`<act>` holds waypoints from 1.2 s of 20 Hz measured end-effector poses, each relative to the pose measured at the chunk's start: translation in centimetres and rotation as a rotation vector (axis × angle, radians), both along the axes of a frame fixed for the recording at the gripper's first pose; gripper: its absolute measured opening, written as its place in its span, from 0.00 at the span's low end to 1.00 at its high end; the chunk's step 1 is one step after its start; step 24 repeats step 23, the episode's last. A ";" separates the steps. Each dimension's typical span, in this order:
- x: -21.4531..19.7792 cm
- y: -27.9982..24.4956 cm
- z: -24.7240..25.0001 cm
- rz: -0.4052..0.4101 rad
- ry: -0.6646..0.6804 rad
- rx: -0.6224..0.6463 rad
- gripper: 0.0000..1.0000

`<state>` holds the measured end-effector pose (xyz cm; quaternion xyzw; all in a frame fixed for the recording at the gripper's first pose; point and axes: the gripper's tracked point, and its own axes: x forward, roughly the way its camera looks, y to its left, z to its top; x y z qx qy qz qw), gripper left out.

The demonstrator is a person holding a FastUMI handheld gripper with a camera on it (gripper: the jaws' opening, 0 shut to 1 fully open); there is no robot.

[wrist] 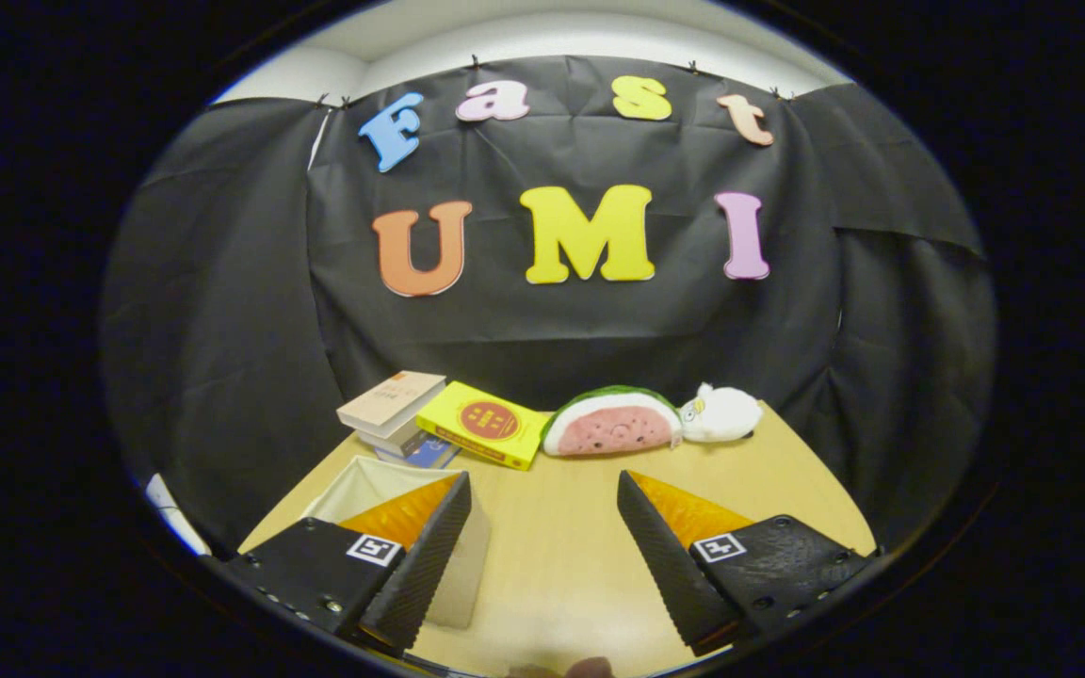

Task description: Open the storage box then place both shoes into the box .Put the left shoe in first, then the right shoe, with the right side of both shoes facing outward in a uniform manner.

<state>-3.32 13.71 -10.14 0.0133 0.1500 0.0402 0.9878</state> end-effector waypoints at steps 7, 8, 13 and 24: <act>-2.1 -12.6 4.5 -0.031 -0.102 0.006 0.96; -2.4 -13.7 4.8 -0.027 -0.109 0.015 0.96; -2.7 -17.2 6.1 -0.021 -0.144 0.024 0.96; -5.2 -14.1 8.8 -0.029 -0.209 0.014 0.96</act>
